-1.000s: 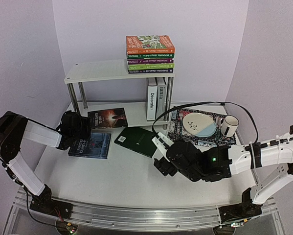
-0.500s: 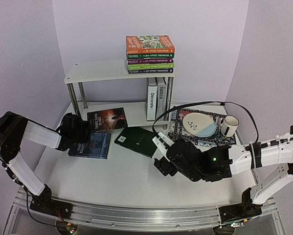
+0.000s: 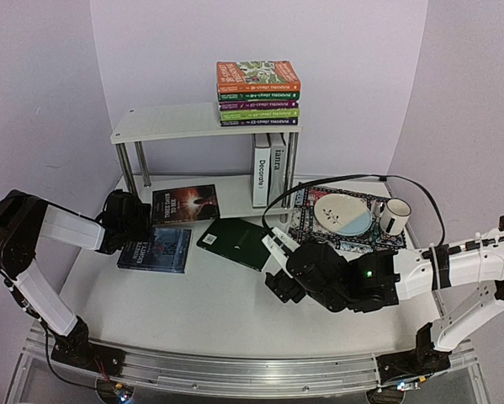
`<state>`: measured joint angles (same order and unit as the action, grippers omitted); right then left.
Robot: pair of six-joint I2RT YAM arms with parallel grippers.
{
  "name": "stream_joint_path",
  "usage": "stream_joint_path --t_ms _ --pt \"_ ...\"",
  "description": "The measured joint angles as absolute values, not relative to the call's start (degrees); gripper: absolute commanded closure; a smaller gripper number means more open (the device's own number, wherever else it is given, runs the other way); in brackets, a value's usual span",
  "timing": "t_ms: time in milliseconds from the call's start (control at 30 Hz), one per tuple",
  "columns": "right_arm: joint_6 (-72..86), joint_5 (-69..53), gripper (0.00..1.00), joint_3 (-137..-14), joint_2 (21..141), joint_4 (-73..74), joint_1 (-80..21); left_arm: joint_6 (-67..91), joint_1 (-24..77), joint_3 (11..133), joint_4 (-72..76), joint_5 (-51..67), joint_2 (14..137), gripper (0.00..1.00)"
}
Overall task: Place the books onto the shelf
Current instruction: Place the book on the shelf, then adjust the book on the shelf.
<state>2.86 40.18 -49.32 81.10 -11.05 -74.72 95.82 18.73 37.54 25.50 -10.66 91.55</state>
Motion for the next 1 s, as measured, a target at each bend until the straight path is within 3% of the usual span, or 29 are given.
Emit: stream_joint_path --t_ms 133,333,467,567,733,1000 --pt "2.9 40.2 0.11 -49.3 81.1 -11.0 -74.7 95.4 18.3 37.8 25.5 -10.6 91.7 0.4" --pt "2.9 40.2 0.11 -49.3 81.1 -10.6 -74.7 94.0 18.1 37.2 25.5 -10.5 90.9 0.14" --pt "3.0 40.3 0.1 -49.3 80.9 -10.5 -74.7 92.6 17.3 33.1 25.4 -10.6 85.7 0.08" --pt "3.0 40.4 0.1 -49.3 80.5 -10.4 -74.7 91.8 15.9 29.9 24.9 -10.6 80.8 0.09" --pt "3.1 40.3 0.1 -49.3 80.2 -10.3 -74.7 90.8 14.6 26.3 23.0 -8.5 74.3 0.2" --pt "3.0 40.3 0.1 -49.3 80.2 -10.2 -74.7 90.0 17.1 26.0 22.4 2.8 73.1 0.23"
